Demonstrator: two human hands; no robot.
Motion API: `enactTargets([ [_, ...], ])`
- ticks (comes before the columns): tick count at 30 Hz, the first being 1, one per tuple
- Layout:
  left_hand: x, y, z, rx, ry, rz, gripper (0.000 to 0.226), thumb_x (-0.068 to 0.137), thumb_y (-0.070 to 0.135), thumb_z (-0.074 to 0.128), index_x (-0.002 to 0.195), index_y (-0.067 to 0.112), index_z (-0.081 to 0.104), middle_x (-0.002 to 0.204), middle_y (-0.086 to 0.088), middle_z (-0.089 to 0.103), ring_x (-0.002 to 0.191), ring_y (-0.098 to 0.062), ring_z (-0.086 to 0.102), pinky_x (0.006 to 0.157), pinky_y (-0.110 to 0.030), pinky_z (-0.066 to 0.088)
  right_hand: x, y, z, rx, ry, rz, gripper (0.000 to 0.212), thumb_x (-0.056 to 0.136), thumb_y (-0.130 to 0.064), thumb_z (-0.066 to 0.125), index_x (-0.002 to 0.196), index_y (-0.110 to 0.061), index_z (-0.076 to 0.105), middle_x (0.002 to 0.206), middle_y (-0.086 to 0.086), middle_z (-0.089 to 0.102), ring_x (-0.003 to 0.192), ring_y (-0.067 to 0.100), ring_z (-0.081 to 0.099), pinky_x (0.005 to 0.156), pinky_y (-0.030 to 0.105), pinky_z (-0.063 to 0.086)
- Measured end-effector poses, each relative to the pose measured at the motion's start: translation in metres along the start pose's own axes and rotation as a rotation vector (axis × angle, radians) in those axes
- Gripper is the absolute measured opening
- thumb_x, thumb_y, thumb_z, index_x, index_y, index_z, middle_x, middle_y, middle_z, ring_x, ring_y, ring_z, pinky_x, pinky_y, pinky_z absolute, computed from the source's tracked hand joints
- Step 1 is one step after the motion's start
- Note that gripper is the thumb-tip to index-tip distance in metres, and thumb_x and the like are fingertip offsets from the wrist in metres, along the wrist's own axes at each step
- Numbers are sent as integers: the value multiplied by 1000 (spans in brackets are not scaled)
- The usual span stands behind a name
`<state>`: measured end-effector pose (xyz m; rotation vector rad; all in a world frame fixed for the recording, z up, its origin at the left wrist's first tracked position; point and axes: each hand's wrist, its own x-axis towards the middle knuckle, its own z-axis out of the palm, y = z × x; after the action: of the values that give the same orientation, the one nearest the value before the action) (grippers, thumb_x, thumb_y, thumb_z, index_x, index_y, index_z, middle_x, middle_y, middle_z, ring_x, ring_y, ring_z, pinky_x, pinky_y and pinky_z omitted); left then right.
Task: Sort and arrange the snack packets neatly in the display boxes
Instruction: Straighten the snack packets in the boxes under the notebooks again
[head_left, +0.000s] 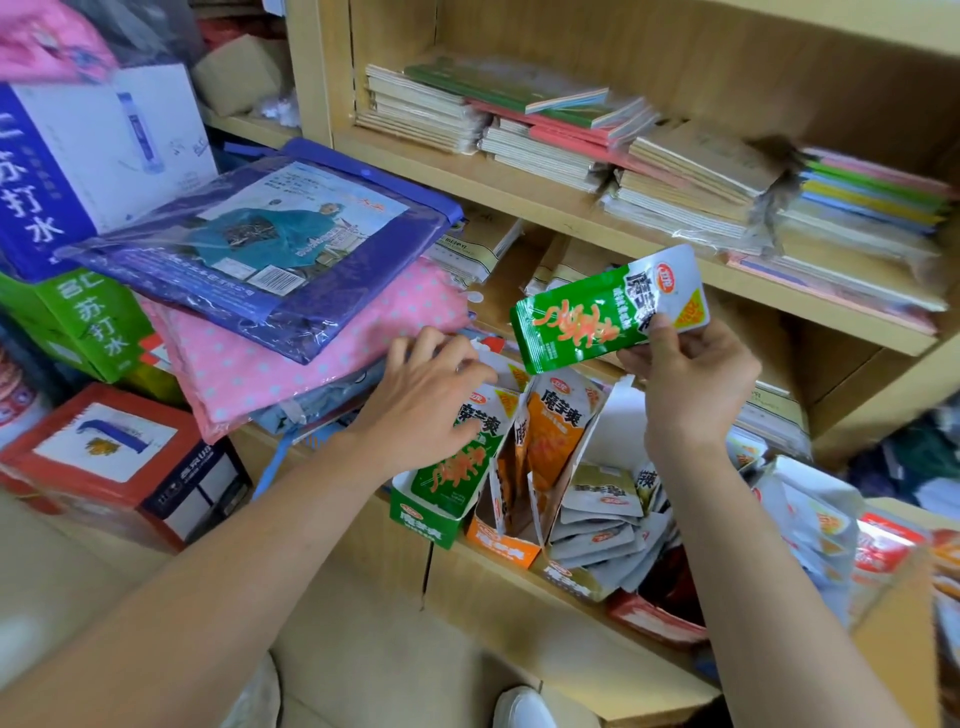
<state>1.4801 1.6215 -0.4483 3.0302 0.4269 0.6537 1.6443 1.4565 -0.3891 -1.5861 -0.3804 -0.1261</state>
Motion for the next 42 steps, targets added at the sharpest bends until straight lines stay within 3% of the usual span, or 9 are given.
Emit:
enactTargets([
  [3,0,-4,-8,-112,69,17,21,85,35,74,102,33,63,104,16,58,110,-19,43,80,-34,20,-1,-3,3,87,-18,48,9,96,-11,65,89,-5,64,80,11,74,61,21,74,61,34,61],
  [10,-22,-16,-30,-291,69,78,19,74,33,88,86,36,73,80,24,57,92,-8,53,81,-32,27,-6,-1,15,159,-264,194,13,97,-5,63,94,8,63,78,11,72,61,19,72,59,29,60],
  [14,-34,-21,-36,-360,54,113,11,77,34,84,86,33,78,75,23,61,82,-4,53,76,-36,47,-8,10,25,-186,-308,-88,26,96,-20,67,82,1,59,74,12,72,65,24,74,58,50,60],
  [17,-37,-22,-39,-372,47,147,12,77,31,87,86,31,80,77,24,62,79,-8,53,73,-39,49,-13,9,28,-349,-329,-388,28,95,-31,62,80,-8,60,69,10,67,64,28,70,55,48,53],
  [20,-39,-23,-40,-362,57,138,13,77,31,87,87,32,80,78,23,62,78,-7,52,73,-40,49,-21,5,29,-427,-386,-596,25,97,-27,62,84,-6,64,66,12,64,62,31,63,54,42,49],
  [27,-31,-14,-32,-245,187,46,12,77,28,86,85,29,77,83,15,70,80,-14,54,71,-35,45,-28,21,36,-599,-744,-531,16,91,-23,72,94,-7,74,72,9,67,69,27,60,66,42,51],
  [32,-18,-10,-18,-167,244,8,13,77,26,86,86,26,76,83,10,70,81,-22,58,70,-39,46,-27,16,36,-491,-720,-356,37,91,-17,72,128,-18,65,96,-4,68,82,11,61,76,25,50],
  [37,-11,-6,1,-109,300,-39,17,80,24,83,94,21,73,92,2,64,89,-26,55,69,-41,47,-27,21,31,-490,-676,-464,38,91,-17,71,128,-16,66,120,0,69,102,16,58,91,36,49],
  [42,-13,-1,4,-171,205,-193,55,81,29,81,129,22,58,115,-2,50,98,-23,55,73,-40,53,-38,35,31,-740,-882,-595,67,89,-40,71,149,-22,46,152,0,48,133,25,37,105,48,37],
])
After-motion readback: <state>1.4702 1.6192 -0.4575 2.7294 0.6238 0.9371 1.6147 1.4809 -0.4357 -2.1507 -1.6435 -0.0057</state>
